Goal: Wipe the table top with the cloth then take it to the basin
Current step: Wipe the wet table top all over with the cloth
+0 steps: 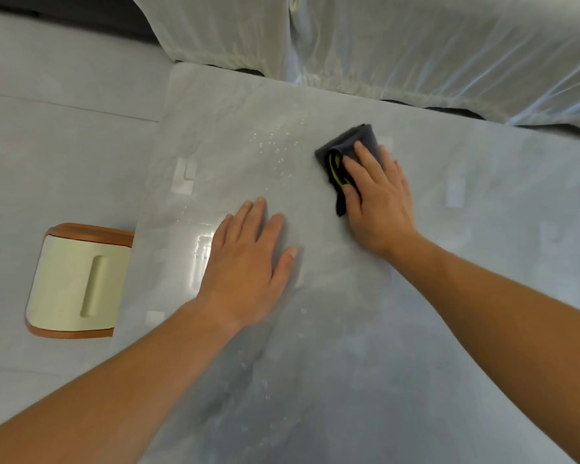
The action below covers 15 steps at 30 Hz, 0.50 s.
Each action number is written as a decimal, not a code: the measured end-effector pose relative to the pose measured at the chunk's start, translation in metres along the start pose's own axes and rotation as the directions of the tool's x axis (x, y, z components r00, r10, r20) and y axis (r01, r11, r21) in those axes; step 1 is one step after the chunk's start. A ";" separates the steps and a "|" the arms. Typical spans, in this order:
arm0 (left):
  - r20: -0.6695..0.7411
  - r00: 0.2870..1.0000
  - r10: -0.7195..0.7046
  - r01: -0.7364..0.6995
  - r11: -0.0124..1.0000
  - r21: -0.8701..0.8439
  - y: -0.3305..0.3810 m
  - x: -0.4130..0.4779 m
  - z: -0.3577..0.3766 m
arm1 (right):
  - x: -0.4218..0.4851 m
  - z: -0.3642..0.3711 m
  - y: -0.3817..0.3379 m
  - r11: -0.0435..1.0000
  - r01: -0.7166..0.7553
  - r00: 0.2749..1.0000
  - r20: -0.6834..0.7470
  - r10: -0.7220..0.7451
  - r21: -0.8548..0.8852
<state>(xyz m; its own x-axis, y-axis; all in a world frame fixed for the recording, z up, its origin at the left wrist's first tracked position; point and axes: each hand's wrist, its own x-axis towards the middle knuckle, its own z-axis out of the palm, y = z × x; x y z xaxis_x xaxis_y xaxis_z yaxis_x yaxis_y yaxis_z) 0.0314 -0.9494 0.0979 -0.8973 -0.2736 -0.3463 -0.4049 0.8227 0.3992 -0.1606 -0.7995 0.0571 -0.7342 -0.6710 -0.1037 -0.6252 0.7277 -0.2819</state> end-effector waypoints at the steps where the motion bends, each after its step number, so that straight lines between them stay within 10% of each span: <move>1: 0.003 1.000 0.002 -0.002 1.000 -0.002 -0.001 -0.009 0.001 | 0.008 0.000 -0.003 0.998 -0.061 0.998 -0.012 0.062 0.025; 4: 0.024 1.000 -0.008 0.008 1.000 0.004 -0.004 -0.035 0.006 | -0.011 0.012 -0.027 0.991 -0.117 0.992 -0.048 0.121 0.069; 10: 0.093 0.996 -0.013 0.010 0.999 0.035 -0.015 -0.074 0.016 | -0.099 0.018 -0.020 0.971 0.239 0.969 0.070 -0.237 -0.022; 15: 0.116 0.993 0.003 -0.012 0.997 0.075 -0.021 -0.091 0.023 | -0.091 0.021 -0.041 0.991 -0.116 0.992 -0.032 0.118 0.072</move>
<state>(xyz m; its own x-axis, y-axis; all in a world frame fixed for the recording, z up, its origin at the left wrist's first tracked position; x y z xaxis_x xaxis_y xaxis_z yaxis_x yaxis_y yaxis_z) 0.1256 -0.9299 0.1012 -0.8723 -0.2115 -0.4408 -0.3798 0.8609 0.3385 -0.0627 -0.7709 0.0579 -0.8112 -0.5752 -0.1059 -0.5153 0.7885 -0.3359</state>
